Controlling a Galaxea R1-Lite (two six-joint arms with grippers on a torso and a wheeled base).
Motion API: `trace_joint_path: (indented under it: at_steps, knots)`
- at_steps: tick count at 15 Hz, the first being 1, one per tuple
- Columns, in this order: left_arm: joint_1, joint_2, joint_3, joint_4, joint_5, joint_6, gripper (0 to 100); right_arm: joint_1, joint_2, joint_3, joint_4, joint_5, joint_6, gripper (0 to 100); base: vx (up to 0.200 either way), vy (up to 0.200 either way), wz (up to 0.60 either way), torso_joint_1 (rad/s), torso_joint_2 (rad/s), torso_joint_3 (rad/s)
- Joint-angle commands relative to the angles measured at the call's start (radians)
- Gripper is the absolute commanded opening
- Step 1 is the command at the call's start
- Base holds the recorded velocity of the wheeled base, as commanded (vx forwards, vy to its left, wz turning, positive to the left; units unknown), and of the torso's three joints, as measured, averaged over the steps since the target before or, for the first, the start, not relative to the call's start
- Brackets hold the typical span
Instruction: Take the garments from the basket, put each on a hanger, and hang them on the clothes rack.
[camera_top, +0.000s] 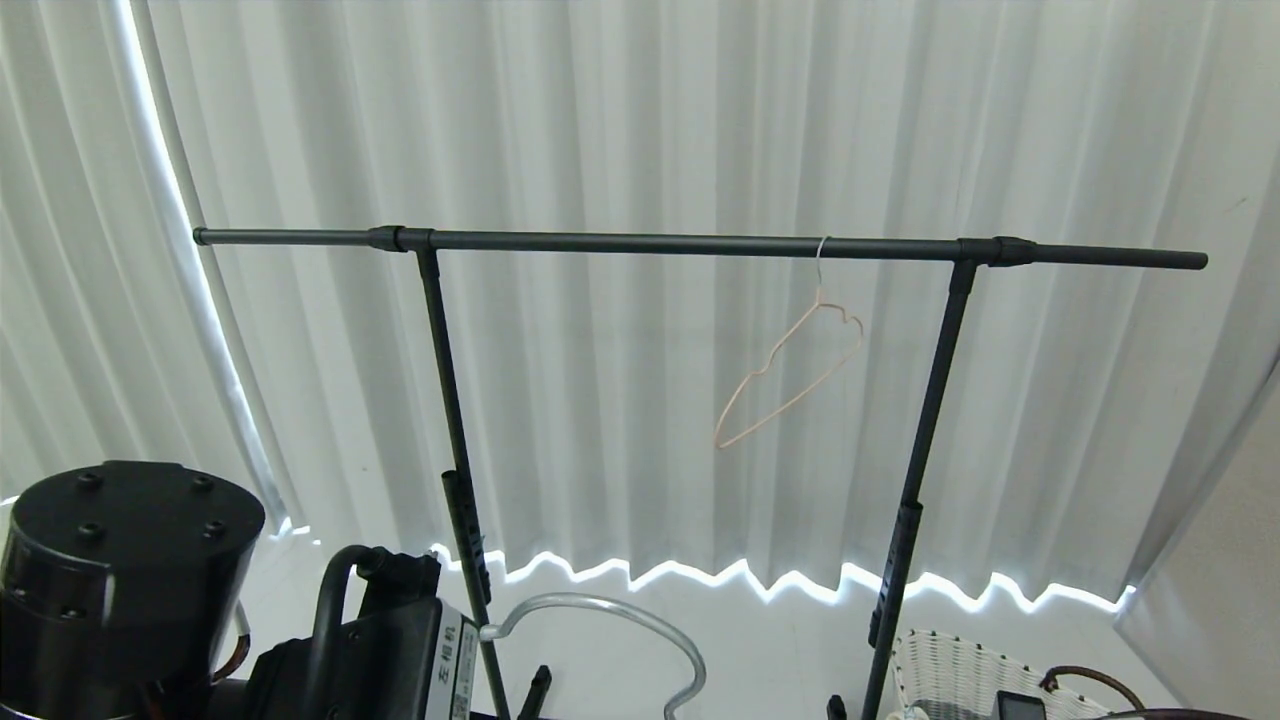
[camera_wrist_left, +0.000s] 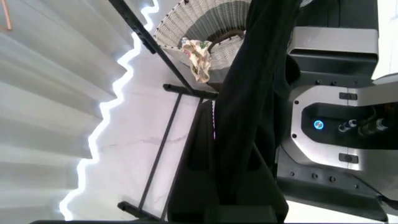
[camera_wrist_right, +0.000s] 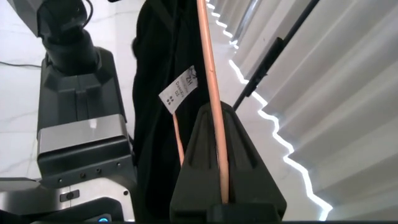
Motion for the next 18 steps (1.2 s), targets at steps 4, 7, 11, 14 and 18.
trace_joint_path:
  at_steps: [4, 7, 11, 14, 18]
  knots:
    - [0.025, -0.001, 0.025, 0.000, 0.006, 0.005, 0, -0.005, 0.006, 0.007, 0.002, -0.054, -0.019, 100, 0.000, 0.000, 0.00, 0.000, 0.00, 0.000]
    - [0.092, -0.023, 0.062, 0.000, 0.050, 0.011, 0, -0.072, 0.002, 0.036, 0.002, -0.121, -0.016, 100, 0.000, 0.000, 0.00, 0.000, 0.00, 0.000]
    - [0.157, -0.032, 0.073, -0.001, 0.271, 0.008, 0, -0.163, 0.018, 0.064, 0.002, -0.120, -0.013, 100, 0.000, 0.000, 0.00, 0.000, 0.00, 0.000]
    - [0.204, -0.017, 0.038, -0.077, 0.386, 0.001, 0, -0.200, 0.050, 0.064, 0.002, -0.120, 0.005, 100, 0.000, 0.000, 0.00, 0.000, 0.00, 0.000]
    - [0.201, 0.020, -0.076, -0.110, 0.484, -0.042, 0, -0.252, 0.127, 0.036, 0.000, -0.123, 0.057, 100, 0.000, 0.000, 0.00, 0.000, 0.00, 0.000]
